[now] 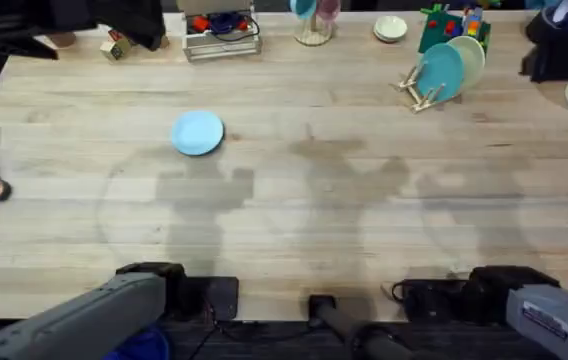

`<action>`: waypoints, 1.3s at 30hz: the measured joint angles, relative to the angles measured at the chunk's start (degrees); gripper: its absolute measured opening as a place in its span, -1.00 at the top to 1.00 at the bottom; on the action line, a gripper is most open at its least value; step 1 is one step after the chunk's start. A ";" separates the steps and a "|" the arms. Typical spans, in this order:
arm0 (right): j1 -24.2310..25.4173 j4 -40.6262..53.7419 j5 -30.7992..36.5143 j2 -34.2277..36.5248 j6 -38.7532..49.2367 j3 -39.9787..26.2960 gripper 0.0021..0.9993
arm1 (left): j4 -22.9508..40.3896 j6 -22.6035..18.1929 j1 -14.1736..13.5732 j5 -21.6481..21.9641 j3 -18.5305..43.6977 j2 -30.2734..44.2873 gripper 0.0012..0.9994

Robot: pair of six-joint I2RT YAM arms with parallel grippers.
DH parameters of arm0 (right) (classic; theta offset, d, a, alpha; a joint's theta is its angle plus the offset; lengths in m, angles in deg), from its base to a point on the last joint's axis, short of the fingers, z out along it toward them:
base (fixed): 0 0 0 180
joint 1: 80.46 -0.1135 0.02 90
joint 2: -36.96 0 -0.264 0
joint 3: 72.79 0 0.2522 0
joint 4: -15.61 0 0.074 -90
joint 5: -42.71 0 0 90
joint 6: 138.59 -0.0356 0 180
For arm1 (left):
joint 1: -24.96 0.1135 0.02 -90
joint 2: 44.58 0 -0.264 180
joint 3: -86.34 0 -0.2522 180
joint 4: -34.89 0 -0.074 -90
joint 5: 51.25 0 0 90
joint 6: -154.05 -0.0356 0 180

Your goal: Pick up the plates from the table one by one and place each into a slot on the dish rack.

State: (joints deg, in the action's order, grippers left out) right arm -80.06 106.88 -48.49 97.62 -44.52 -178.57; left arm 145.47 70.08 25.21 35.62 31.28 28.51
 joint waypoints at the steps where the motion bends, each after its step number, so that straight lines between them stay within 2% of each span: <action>1: 0.00 0.65 -0.13 1.57 0.31 -0.78 -0.99 | 0.00 0.01 -0.02 -0.01 0.00 0.61 -0.99; 10: 0.00 4.17 -0.13 10.08 1.56 -2.06 -0.99 | 0.02 0.00 0.00 -0.08 0.04 2.22 -0.99; 28: 0.00 5.25 -0.13 10.54 1.77 -2.10 -0.99 | 0.00 0.01 0.00 -0.09 0.17 2.22 -0.99; 29: 0.00 5.25 -0.13 10.56 1.77 -2.10 -0.99 | 0.02 0.15 0.00 -0.10 0.17 2.22 -0.88; 30: 0.00 5.25 -0.13 10.54 1.77 -2.10 -0.99 | 0.02 0.13 0.00 -0.11 0.20 2.22 -0.68; 34: 0.00 5.25 -0.13 10.55 1.77 -2.10 -0.99 | 0.02 0.21 0.00 -0.12 0.22 2.22 0.59; 35: 0.00 5.25 -0.13 10.54 1.77 -2.10 -0.99 | 0.02 -0.01 -0.02 -0.14 0.22 2.22 0.83; 36: 0.00 5.25 -0.13 10.55 1.79 -2.10 -0.99 | 0.02 0.03 0.00 -0.26 0.22 2.22 0.89; 39: 0.00 5.25 -0.13 10.54 1.79 -2.10 -0.99 | 0.02 0.03 -0.02 -0.34 0.22 2.22 0.92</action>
State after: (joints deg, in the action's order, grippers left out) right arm -80.06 112.13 -48.62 108.17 -42.73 -180.67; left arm 145.49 70.12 25.20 35.29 31.50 30.73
